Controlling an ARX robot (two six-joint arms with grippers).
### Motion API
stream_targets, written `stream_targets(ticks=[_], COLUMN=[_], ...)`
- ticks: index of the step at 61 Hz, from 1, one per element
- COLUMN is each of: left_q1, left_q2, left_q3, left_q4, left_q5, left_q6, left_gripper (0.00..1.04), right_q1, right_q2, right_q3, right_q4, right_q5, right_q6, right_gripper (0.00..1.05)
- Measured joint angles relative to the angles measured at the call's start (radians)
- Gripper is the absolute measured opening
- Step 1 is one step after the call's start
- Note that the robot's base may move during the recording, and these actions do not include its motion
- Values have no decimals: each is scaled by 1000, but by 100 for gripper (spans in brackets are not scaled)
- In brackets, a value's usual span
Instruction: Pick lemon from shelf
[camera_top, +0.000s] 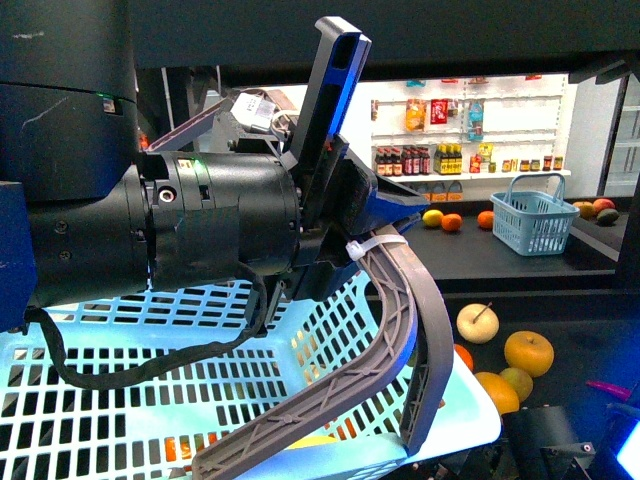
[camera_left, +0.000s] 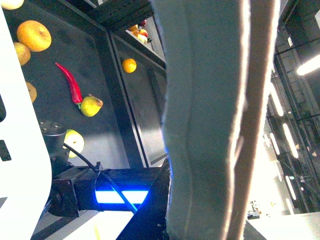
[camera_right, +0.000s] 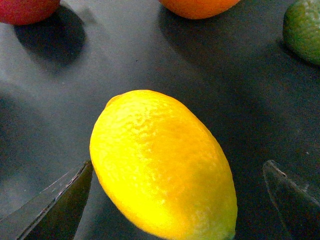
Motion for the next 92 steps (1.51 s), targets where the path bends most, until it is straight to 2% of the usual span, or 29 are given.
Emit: stream_targets(ticks=[12,26,33,40,48,65,74,81,92], left_q1=[0,0,0,0,0,0,0,0,0], left_q2=[0,0,0,0,0,0,0,0,0], left_q3=[0,0,0,0,0,0,0,0,0], left_q4=[0,0,0,0,0,0,0,0,0], left_q5=[-1,0,0,0,-1,0,0,0,0], left_q6=[0,0,0,0,0,0,0,0,0], left_gripper=[7,7,7,7,7,7,7,7,7], right_q1=[8,10,4,-13,-44,-129,-166,-183,-143], right_q2=[33,43,40,0,-78,-370,-589,-750,-930], right_q3=[63,79,66,-13,-109,-384,-571,-691,-820], right_q4=[-16,15,32,97,153,354,468,479,480], right_q5=[18,46,64,126,202,343,366,347,327], right_q6=[4,39,55,123,130,262,403,507,648], right_gripper=[102,73,65,64,64,64,64,64,64])
